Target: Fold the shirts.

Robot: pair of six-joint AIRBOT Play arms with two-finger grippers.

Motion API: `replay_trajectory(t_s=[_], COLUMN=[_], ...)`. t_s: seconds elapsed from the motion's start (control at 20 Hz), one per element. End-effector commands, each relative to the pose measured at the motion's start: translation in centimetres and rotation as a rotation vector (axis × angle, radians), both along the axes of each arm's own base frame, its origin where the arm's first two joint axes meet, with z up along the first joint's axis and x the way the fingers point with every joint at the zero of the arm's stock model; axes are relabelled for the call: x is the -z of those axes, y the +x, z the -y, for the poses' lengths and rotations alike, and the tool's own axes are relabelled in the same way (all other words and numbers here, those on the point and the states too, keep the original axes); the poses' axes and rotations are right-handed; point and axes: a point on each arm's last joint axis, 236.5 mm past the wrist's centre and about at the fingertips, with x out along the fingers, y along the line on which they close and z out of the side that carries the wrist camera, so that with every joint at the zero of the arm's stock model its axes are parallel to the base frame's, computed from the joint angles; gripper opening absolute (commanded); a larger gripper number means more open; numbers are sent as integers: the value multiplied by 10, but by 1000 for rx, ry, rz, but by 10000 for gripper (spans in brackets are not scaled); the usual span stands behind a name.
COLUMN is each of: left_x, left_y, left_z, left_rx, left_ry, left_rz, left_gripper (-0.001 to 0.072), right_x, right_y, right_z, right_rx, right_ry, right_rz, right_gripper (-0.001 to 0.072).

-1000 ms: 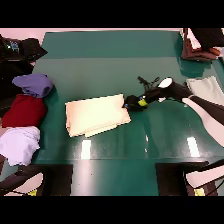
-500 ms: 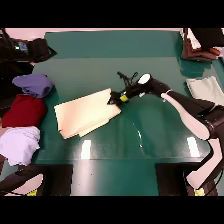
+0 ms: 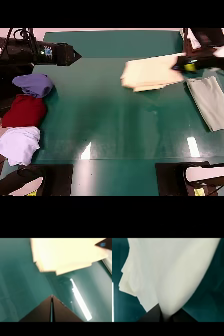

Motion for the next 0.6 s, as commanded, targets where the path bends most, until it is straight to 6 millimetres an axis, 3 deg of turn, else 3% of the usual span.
replay_trajectory(t_s=[0.0, 0.1, 0.25, 0.4, 0.55], left_x=[-4, -4, -4, -4, -3], left_y=[-1, -1, -1, -1, -2], left_z=[7, 7, 7, 7, 7], left_rx=[1, 1, -1, -8, -6], left_ry=[-27, -27, -30, -40, -37], left_rz=[2, 1, -2, -12, -16], left_gripper=[23, 24, 23, 23, 23], right_x=[-20, -21, -42, -69, -105], right_y=[-26, -37, -33, -20, -10], right_z=[133, 174, 209, 223, 225], right_rx=[273, 365, 487, 561, 550], right_ry=[-42, -35, 45, 105, 67], right_rz=[37, 48, 158, 280, 361], right_gripper=[23, 23, 23, 23, 23])
